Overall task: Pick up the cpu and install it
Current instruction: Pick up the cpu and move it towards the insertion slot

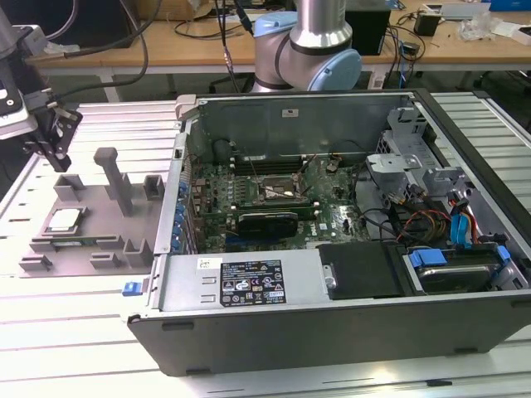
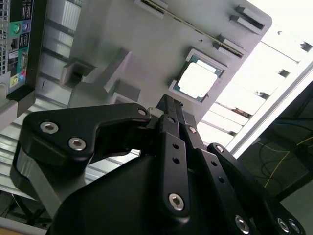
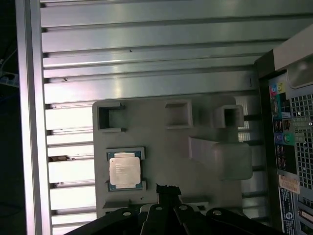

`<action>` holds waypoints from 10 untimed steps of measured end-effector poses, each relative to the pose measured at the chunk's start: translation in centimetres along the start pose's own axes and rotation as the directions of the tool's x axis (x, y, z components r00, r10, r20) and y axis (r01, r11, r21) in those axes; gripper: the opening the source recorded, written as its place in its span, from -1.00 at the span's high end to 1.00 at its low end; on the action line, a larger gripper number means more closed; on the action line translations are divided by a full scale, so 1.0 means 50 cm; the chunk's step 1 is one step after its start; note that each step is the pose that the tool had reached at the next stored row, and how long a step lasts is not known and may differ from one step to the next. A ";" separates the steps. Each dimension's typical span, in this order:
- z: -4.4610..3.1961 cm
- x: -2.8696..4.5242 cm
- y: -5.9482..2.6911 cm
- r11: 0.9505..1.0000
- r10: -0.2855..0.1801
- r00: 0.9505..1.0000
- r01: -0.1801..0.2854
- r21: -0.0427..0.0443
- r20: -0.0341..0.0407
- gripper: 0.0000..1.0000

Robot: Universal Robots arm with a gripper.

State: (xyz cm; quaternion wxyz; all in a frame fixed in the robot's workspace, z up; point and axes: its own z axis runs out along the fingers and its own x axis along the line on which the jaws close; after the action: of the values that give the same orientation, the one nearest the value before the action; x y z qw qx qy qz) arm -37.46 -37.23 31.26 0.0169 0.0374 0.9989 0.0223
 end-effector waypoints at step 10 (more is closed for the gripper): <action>0.009 0.023 -0.002 1.000 0.000 1.000 0.000 0.000 0.000 0.79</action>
State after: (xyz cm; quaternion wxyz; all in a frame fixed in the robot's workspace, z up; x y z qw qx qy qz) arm -38.57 -37.23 30.76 0.0169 0.0373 0.9989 0.0223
